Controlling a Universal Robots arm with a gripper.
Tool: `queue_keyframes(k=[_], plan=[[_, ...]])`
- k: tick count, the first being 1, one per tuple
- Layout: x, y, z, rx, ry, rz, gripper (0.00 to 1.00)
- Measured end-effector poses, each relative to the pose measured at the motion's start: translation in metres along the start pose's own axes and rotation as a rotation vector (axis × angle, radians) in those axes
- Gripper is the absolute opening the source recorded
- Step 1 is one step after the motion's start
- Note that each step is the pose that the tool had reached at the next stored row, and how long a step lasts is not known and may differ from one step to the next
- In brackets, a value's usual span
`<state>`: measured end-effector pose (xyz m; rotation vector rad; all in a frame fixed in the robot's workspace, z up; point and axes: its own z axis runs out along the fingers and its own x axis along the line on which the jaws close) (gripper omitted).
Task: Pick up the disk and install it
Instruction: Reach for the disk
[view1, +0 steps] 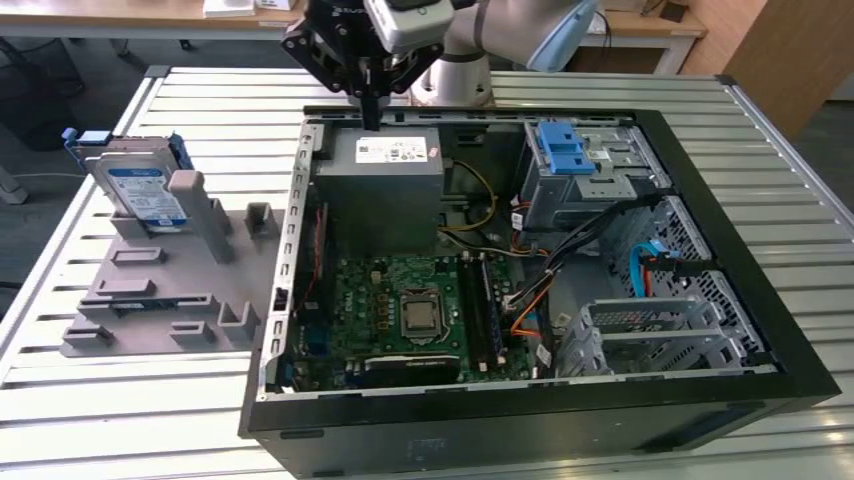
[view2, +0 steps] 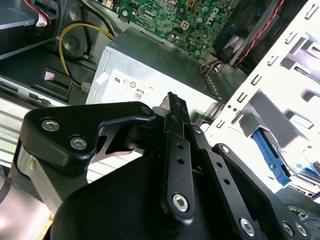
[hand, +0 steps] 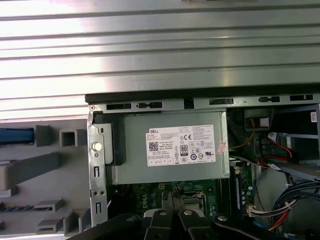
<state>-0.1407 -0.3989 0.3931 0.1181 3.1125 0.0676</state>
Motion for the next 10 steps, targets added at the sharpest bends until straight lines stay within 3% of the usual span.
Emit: queue_keyframes(k=[10], plan=[[0.0031, -0.0002, -0.0001, 0.0000, 0.0000, 0.000, 0.11]])
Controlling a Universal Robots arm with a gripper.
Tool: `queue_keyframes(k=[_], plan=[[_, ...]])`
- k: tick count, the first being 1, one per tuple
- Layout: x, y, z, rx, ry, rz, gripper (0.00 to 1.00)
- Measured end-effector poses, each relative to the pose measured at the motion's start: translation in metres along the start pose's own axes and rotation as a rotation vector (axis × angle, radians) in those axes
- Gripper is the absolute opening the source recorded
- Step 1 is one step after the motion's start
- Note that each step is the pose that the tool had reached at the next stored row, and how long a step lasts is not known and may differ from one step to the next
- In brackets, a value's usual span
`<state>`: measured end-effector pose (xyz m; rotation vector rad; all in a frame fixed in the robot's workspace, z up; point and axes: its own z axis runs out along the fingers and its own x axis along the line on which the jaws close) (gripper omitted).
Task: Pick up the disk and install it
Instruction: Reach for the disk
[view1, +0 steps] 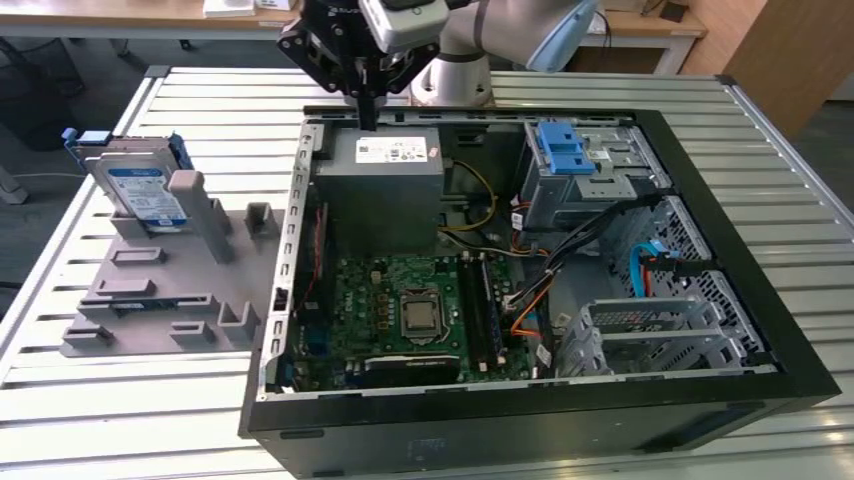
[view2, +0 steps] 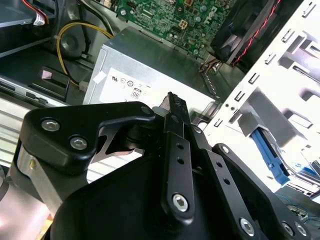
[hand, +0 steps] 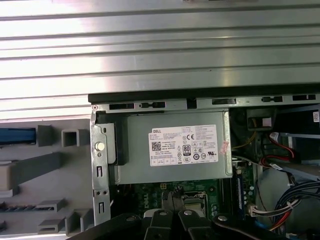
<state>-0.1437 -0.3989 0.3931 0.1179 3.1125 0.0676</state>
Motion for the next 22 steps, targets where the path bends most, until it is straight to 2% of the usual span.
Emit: queue_keyframes(k=[22], plan=[[0.0057, -0.0004, -0.0001, 0.0000, 0.0000, 0.000, 0.11]])
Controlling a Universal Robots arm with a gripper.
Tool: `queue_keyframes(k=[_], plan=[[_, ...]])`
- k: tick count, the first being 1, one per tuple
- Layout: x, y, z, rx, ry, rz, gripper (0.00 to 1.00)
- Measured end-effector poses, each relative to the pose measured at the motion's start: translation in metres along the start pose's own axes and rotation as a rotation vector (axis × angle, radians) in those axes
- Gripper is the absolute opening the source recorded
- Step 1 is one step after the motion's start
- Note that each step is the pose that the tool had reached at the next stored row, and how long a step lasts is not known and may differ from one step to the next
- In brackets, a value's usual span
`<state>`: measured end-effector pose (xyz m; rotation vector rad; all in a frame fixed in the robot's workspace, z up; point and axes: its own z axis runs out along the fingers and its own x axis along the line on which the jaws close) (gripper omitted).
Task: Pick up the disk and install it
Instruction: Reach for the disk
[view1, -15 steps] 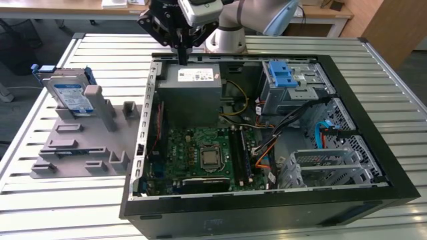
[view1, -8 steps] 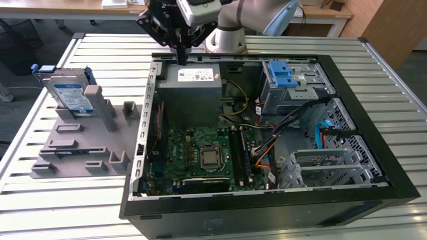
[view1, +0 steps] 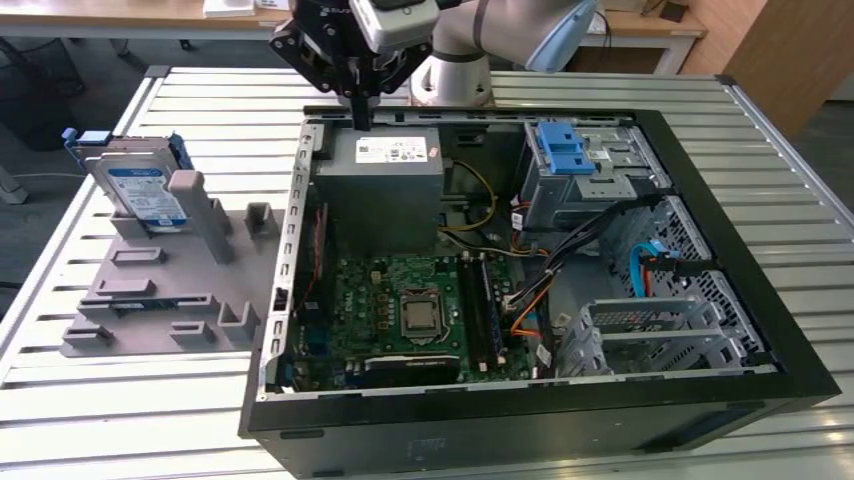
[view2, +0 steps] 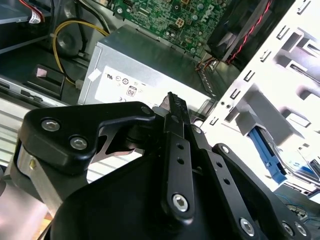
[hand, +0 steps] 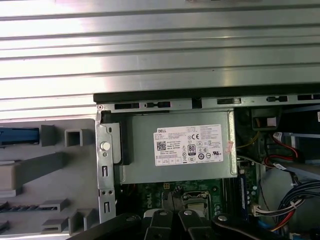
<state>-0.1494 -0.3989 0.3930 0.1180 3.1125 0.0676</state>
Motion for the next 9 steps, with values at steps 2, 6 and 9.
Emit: queue_keyframes(k=[2, 6, 9], plan=[[0.0006, 0.0000, 0.0000, 0.0000, 0.0000, 0.000, 0.11], [0.0017, -0.0001, 0.0000, 0.0000, 0.0000, 0.000, 0.11], [0.0026, -0.0002, 0.0000, -0.0001, 0.0000, 0.000, 0.11]])
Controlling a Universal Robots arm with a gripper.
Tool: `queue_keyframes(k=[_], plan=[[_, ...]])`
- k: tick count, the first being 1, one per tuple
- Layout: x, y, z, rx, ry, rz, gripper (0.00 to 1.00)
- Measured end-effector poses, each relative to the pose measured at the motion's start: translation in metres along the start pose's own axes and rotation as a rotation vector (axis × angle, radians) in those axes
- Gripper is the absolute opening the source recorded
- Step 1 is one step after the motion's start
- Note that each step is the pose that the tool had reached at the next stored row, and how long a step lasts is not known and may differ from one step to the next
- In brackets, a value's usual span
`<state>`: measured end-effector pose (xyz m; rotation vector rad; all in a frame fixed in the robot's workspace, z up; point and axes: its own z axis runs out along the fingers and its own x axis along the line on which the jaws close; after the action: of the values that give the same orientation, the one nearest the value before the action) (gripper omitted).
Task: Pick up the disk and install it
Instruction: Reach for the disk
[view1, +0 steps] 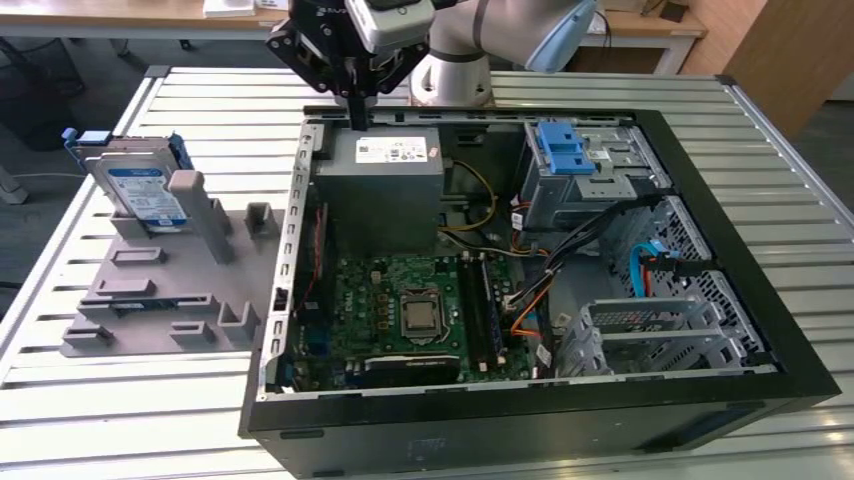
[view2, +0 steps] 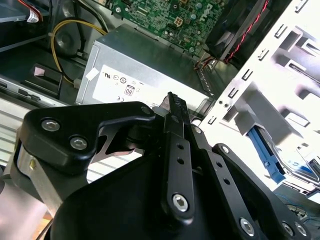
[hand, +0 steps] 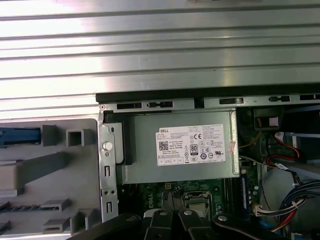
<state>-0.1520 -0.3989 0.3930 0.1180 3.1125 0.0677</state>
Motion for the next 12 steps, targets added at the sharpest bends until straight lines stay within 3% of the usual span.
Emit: queue_keyframes(k=[12], plan=[[0.0035, -0.0003, -0.0001, 0.0001, 0.0000, 0.000, 0.11]])
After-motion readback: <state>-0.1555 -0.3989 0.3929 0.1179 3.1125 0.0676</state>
